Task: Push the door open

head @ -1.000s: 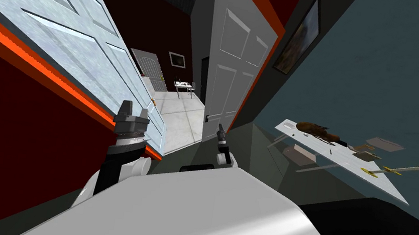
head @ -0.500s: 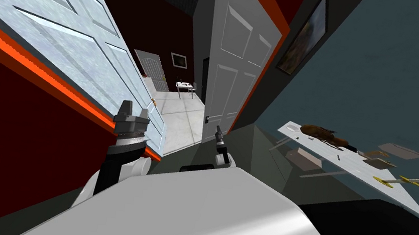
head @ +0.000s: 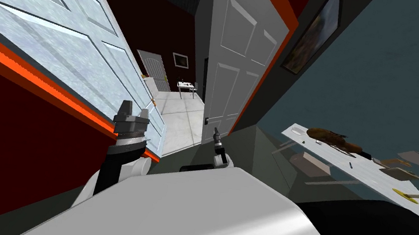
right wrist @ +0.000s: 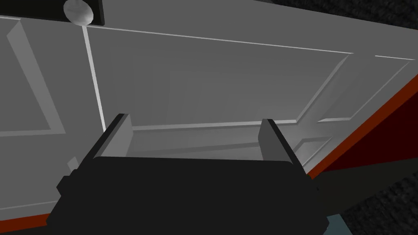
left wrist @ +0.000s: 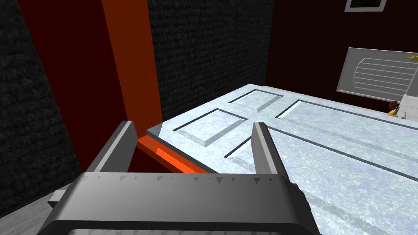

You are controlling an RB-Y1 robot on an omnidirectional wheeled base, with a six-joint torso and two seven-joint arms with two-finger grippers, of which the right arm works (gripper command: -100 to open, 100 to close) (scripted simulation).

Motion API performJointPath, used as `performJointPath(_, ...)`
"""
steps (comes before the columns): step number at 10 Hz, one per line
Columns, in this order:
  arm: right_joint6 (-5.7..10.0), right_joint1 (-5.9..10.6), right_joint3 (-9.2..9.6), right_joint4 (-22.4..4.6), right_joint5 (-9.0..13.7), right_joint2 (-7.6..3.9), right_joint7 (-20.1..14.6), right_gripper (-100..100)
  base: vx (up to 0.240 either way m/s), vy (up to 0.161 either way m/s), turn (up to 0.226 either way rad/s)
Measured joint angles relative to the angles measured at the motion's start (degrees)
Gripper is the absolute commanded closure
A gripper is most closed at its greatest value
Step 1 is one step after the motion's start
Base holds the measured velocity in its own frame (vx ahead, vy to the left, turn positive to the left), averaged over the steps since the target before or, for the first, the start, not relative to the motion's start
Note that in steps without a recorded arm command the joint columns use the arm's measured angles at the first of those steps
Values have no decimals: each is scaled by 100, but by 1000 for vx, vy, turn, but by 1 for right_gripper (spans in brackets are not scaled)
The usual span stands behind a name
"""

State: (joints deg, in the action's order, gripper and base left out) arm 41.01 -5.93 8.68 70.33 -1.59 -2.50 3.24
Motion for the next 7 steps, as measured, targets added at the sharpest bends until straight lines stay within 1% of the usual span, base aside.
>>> performJointPath(1,-10,52,18,-137,4,8,-22,-100,83,-70,61)
performJointPath(2,40,101,42,-350,5,28,-38,-100,86,-74,61)
performJointPath(3,31,161,63,-484,8,46,-55,-100,82,-75,63)
performJointPath(5,60,225,115,-777,7,88,-83,-100,86,-63,54)
performJointPath(6,74,289,133,-953,7,128,-89,-100,94,-60,60)
performJointPath(7,84,358,146,-1119,15,136,-111,-100,84,-63,45)
